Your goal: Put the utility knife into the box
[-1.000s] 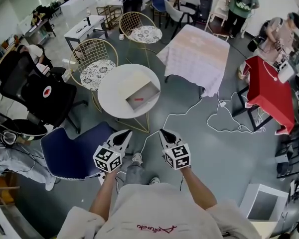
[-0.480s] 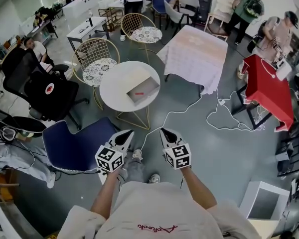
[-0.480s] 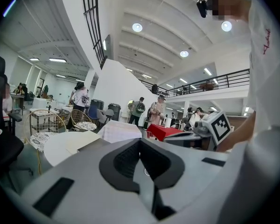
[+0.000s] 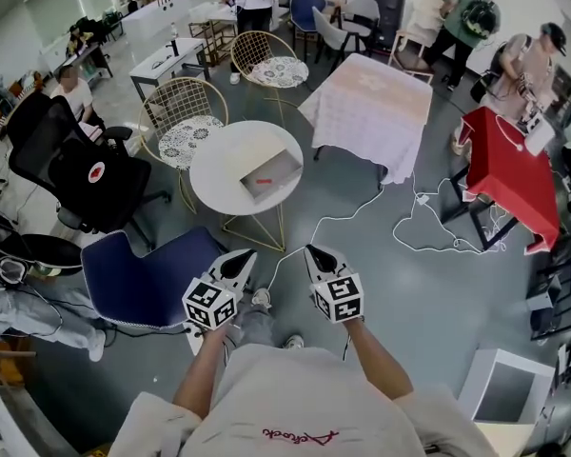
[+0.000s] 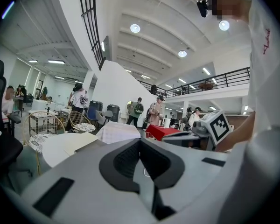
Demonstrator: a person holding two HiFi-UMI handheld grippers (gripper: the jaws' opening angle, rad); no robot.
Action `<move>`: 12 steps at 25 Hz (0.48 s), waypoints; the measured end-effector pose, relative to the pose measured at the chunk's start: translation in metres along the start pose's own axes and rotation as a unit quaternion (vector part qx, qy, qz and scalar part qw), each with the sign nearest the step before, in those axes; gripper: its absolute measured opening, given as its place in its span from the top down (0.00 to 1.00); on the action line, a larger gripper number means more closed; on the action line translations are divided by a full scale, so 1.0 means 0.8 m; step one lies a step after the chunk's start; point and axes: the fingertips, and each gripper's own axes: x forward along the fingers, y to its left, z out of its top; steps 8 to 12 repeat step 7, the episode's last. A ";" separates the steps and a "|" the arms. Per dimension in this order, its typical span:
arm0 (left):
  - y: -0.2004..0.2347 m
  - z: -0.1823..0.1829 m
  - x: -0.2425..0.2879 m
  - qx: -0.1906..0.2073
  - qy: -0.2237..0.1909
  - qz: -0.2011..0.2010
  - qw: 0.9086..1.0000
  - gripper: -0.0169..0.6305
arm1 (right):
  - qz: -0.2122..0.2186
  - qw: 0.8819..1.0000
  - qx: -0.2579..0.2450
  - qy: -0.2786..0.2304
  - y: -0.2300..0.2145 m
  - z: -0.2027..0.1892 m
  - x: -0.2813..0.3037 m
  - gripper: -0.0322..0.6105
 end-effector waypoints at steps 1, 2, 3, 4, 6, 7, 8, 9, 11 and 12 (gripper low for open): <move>-0.001 -0.001 -0.001 0.000 0.000 0.000 1.000 0.96 | 0.000 1.000 0.000 -0.001 0.001 0.000 -0.001 0.93; -0.002 -0.002 -0.001 0.000 0.001 -0.001 1.000 0.96 | -0.001 1.000 0.000 -0.001 0.001 -0.001 -0.001 0.93; -0.002 -0.003 -0.001 0.000 0.001 -0.001 1.000 0.96 | -0.001 1.000 0.000 -0.002 0.001 -0.001 -0.002 0.93; -0.002 -0.002 0.000 0.001 0.000 -0.001 1.000 0.96 | -0.001 1.000 -0.001 -0.002 0.000 -0.001 -0.003 0.93; -0.003 0.000 0.003 0.003 0.000 -0.001 1.000 0.96 | -0.001 1.000 -0.002 -0.002 -0.004 -0.001 -0.003 0.93; -0.003 0.002 0.004 0.004 -0.001 -0.001 1.000 0.96 | -0.002 1.000 -0.002 -0.002 -0.005 -0.001 -0.003 0.93; -0.003 0.002 0.004 0.004 -0.001 -0.001 1.000 0.96 | -0.002 1.000 -0.002 -0.002 -0.005 -0.001 -0.003 0.93; -0.003 0.002 0.004 0.004 -0.001 -0.001 1.000 0.96 | -0.002 1.000 -0.002 -0.002 -0.005 -0.001 -0.003 0.93; -0.003 0.002 0.004 0.004 -0.001 -0.001 1.000 0.96 | -0.002 1.000 -0.002 -0.002 -0.005 -0.001 -0.003 0.93; -0.003 0.002 0.004 0.004 -0.001 -0.001 1.000 0.96 | -0.002 1.000 -0.002 -0.002 -0.005 -0.001 -0.003 0.93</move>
